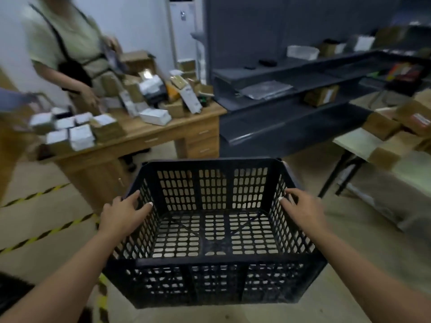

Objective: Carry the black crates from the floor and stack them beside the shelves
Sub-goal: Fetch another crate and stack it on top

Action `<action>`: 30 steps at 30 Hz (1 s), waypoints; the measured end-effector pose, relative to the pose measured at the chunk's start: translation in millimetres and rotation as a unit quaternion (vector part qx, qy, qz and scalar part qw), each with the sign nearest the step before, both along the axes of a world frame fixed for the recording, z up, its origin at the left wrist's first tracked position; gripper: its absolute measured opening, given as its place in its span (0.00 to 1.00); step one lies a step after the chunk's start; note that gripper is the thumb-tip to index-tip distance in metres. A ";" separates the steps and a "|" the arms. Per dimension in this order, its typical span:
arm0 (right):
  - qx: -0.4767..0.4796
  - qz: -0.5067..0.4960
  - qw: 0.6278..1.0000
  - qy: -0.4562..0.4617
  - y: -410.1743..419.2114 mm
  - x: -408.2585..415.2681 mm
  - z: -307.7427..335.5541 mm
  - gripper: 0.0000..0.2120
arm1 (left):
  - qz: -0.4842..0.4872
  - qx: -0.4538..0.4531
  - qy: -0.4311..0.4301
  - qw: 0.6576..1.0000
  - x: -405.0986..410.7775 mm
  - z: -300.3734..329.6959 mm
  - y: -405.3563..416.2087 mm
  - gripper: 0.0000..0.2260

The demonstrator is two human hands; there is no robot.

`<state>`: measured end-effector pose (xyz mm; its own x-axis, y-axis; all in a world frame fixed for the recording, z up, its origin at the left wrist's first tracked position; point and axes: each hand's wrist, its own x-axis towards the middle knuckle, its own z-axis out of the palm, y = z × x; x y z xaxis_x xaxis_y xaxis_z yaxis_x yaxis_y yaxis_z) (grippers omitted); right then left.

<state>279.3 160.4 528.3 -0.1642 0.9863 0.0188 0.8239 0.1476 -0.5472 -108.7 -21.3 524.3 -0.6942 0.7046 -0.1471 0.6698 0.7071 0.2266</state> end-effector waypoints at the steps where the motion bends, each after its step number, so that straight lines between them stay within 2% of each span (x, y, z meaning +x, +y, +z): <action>1: 0.008 0.016 1.000 0.007 -8.4 -13.5 9.7 0.18 | 0.010 0.015 -0.003 1.000 -7.1 11.9 -19.2 0.35; 5: 0.040 0.052 0.998 0.001 -47.1 -63.4 49.2 0.14 | 0.046 0.075 -0.016 0.996 -40.3 62.0 -88.8 0.33; 7: 0.031 0.058 0.998 0.015 -69.2 -87.2 68.6 0.14 | 0.052 0.076 0.013 0.996 -57.6 88.9 -126.7 0.33; 10: 0.032 0.074 0.996 0.041 -109.3 -121.8 90.3 0.19 | 0.051 0.087 0.053 0.994 -83.3 124.7 -183.8 0.36; 13: 0.031 0.088 0.995 0.048 -155.5 -156.6 107.4 0.20 | 0.063 0.094 0.086 0.990 -110.6 152.4 -240.8 0.34; 16: 0.029 0.119 0.989 0.084 -199.0 -193.4 125.8 0.28 | 0.078 0.113 0.117 0.984 -133.3 176.2 -295.9 0.33; 25: 0.040 0.218 0.969 0.111 -297.7 -299.5 164.1 0.31 | 0.169 0.132 0.174 0.961 -182.7 215.0 -433.3 0.29; 30: 0.058 0.282 0.952 0.098 -325.7 -367.9 175.3 0.35 | 0.235 0.127 0.180 0.947 -220.7 211.6 -491.7 0.31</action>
<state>-88.6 -165.3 703.6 -0.6499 0.7310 0.2079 0.4785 0.6061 -0.6353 -329.3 -512.9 735.9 -0.9130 0.2864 0.2906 0.3606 0.8996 0.2464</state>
